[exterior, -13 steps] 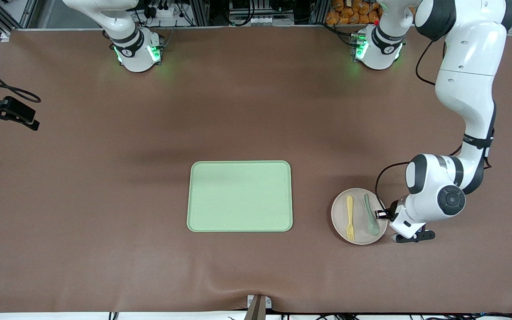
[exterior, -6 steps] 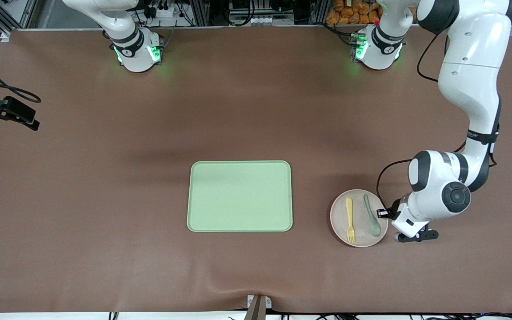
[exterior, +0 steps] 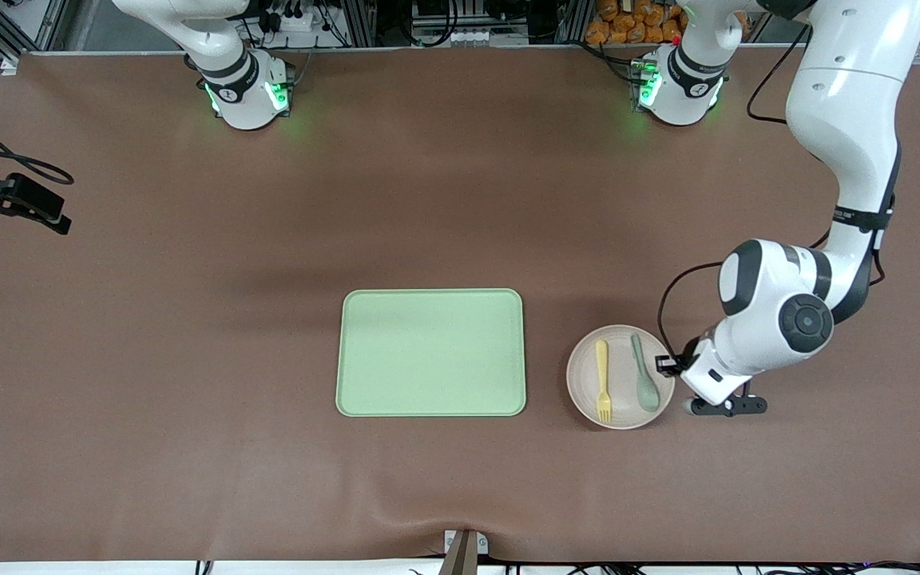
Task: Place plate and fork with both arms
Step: 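Lift the plate with the left gripper and carry it over the green tray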
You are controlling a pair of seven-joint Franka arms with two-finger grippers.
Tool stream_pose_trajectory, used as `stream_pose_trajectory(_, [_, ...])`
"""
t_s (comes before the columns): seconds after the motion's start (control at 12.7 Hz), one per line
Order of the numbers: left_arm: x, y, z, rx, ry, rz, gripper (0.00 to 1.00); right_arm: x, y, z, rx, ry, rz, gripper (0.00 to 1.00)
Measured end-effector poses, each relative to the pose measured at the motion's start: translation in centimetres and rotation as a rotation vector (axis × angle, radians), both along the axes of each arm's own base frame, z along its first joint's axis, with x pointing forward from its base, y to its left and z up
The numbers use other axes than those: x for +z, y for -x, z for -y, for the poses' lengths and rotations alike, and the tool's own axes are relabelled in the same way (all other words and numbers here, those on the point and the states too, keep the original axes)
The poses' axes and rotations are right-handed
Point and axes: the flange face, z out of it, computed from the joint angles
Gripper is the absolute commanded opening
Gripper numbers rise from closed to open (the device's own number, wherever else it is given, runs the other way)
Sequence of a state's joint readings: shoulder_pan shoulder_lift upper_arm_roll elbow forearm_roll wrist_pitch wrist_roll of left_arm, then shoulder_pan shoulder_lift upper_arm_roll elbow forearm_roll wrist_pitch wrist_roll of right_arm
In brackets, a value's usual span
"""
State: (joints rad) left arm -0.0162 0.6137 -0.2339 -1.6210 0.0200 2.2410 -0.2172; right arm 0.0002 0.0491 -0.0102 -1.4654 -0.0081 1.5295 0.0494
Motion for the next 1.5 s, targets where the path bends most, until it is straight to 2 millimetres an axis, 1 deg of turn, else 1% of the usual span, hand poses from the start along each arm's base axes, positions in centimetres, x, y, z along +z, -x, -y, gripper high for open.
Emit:
stream_pose_trajectory(0.16, [1.4, 1.0, 1.3, -0.017, 0.007, 0.007, 0.00, 0.0, 0.0, 0.0, 0.000, 0.000, 0.000, 1.00])
stream_pose_trajectory(0.32, [2.7, 1.3, 1.9, -0.012, 0.031, 0.015, 0.00, 0.0, 0.0, 0.0, 0.000, 0.000, 0.000, 1.00])
stream_pose_trajectory(0.47, [3.5, 1.5, 3.0, -0.002, 0.072, 0.019, 0.00, 0.0, 0.0, 0.0, 0.000, 0.000, 0.000, 1.00])
stream_pose_trajectory(0.71, [3.9, 2.2, 6.0, -0.008, 0.130, 0.018, 0.00, 0.0, 0.0, 0.0, 0.000, 0.000, 0.000, 1.00])
stream_pose_trajectory(0.79, [3.9, 2.6, 7.3, -0.002, 0.139, 0.017, 0.00, 0.0, 0.0, 0.0, 0.000, 0.000, 0.000, 1.00])
stream_pose_trajectory(0.87, [3.7, 2.9, 8.9, 0.011, 0.147, 0.022, 0.00, 0.0, 0.0, 0.0, 0.000, 0.000, 0.000, 1.00])
stream_pose_trajectory(1.02, [2.7, 3.3, 12.1, 0.020, 0.167, 0.044, 0.00, 0.0, 0.0, 0.0, 0.000, 0.000, 0.000, 1.00])
stream_pose_trajectory(1.18, [1.0, 3.9, 15.2, 0.026, 0.193, 0.070, 0.00, 0.0, 0.0, 0.0, 0.000, 0.000, -0.001, 1.00])
stream_pose_trajectory(1.34, [-0.9, 5.0, 18.4, 0.035, 0.219, 0.091, 0.00, 0.0, 0.0, 0.0, 0.000, 0.000, -0.001, 1.00])
stream_pose_trajectory(1.5, [-2.5, 6.1, 21.1, 0.043, 0.243, 0.110, 0.00, 0.0, 0.0, 0.0, 0.000, 0.000, -0.001, 1.00])
